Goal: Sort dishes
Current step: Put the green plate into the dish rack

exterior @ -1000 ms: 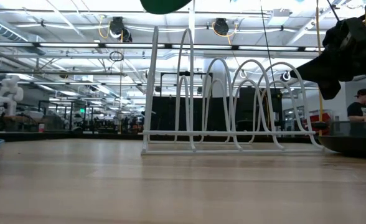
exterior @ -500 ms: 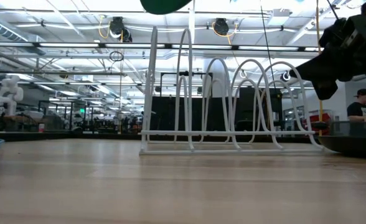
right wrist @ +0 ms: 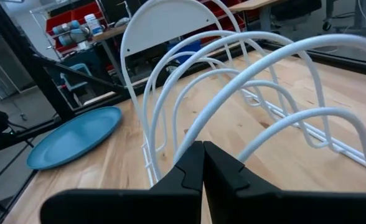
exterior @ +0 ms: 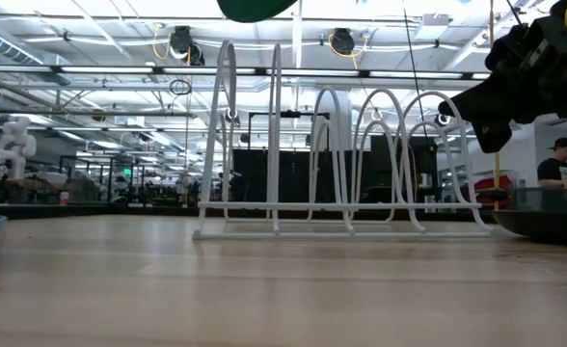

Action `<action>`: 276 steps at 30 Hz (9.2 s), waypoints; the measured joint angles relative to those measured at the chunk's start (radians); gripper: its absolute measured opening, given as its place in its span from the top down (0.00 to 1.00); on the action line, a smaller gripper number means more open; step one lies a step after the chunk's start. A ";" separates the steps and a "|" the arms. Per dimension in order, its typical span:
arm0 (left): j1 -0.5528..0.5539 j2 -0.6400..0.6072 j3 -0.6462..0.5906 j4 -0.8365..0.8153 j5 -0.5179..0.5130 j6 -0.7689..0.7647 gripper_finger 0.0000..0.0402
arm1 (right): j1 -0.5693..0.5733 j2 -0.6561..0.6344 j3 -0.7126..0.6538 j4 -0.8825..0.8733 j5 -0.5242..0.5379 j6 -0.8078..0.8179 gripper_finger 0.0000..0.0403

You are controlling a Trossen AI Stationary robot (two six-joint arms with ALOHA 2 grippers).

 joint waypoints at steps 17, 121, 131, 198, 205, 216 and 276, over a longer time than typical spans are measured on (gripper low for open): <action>0.000 -0.012 0.000 0.005 -0.013 -0.027 0.97 | 0.000 0.254 0.076 0.131 -0.026 -0.025 1.00; -0.131 -0.029 0.000 -0.105 -0.408 -0.235 0.97 | 0.013 0.289 0.125 -0.282 0.013 -0.052 1.00; -0.131 -0.028 0.000 -0.101 -0.391 -0.233 0.97 | 0.012 0.112 0.254 -0.545 0.064 -0.211 1.00; -0.126 0.074 0.000 -0.055 -0.606 0.010 0.98 | -0.069 0.717 1.091 -0.128 0.231 -0.714 0.37; -0.126 0.074 0.000 -0.053 -0.571 0.011 0.98 | -0.086 0.765 1.107 -0.124 0.278 -0.747 0.40; -0.126 0.073 0.000 -0.054 -0.504 0.003 0.98 | -0.095 0.778 1.108 -0.109 0.316 -0.752 0.87; -0.232 -0.089 -0.068 -0.147 -0.412 -0.236 0.56 | -0.033 0.748 1.376 -0.695 -0.025 -1.957 0.93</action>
